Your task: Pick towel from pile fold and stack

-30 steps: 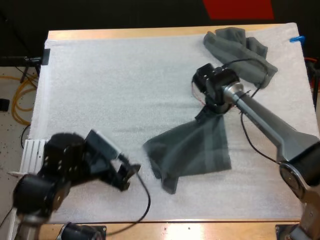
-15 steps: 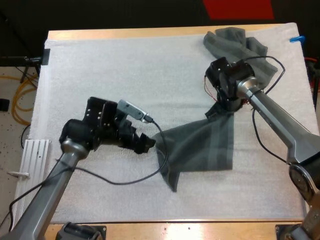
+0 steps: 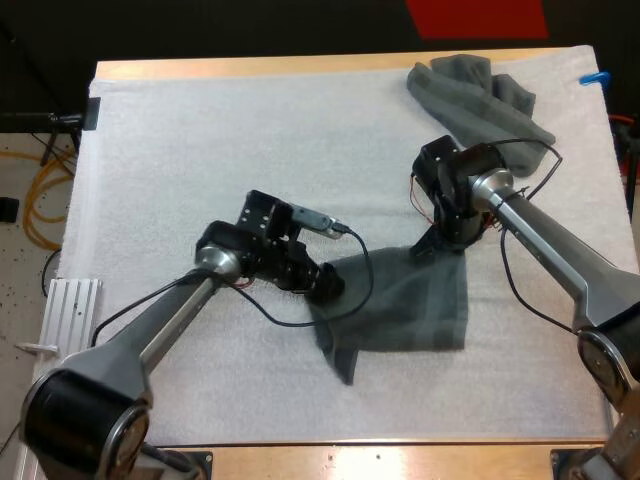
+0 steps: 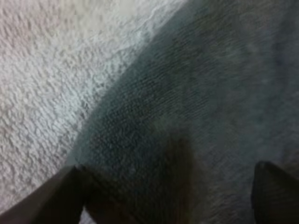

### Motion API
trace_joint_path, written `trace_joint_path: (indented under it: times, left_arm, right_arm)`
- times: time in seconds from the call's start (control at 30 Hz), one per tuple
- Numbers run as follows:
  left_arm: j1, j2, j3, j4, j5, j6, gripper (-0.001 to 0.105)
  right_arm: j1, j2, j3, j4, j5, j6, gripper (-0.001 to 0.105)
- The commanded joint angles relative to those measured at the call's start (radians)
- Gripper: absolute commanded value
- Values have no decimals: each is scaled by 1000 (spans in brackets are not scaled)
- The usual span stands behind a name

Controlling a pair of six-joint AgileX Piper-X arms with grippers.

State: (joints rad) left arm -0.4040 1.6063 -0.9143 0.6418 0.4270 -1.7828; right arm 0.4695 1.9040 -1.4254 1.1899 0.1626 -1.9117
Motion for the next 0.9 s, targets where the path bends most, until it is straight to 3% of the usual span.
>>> trace_joint_path:
  times: [0.0,0.23,0.4,0.57,0.87]
  left_arm:
    - [-9,13,-11,-14,-48,-21,72]
    - [-20,87,-54,-17,-108,-35,67]
    - [-20,121,-57,-17,-127,-35,41]
    - [-20,136,-57,-17,-125,-31,2]
    - [-20,57,-87,-16,-132,-23,0]
  right_arm:
    - [0,-15,0,1,-11,1,0]
    - [2,-15,0,1,-11,1,0]
    - [2,-15,0,3,-11,1,0]
    - [2,-15,0,6,-11,1,0]
    - [2,-79,0,-41,-56,1,0]
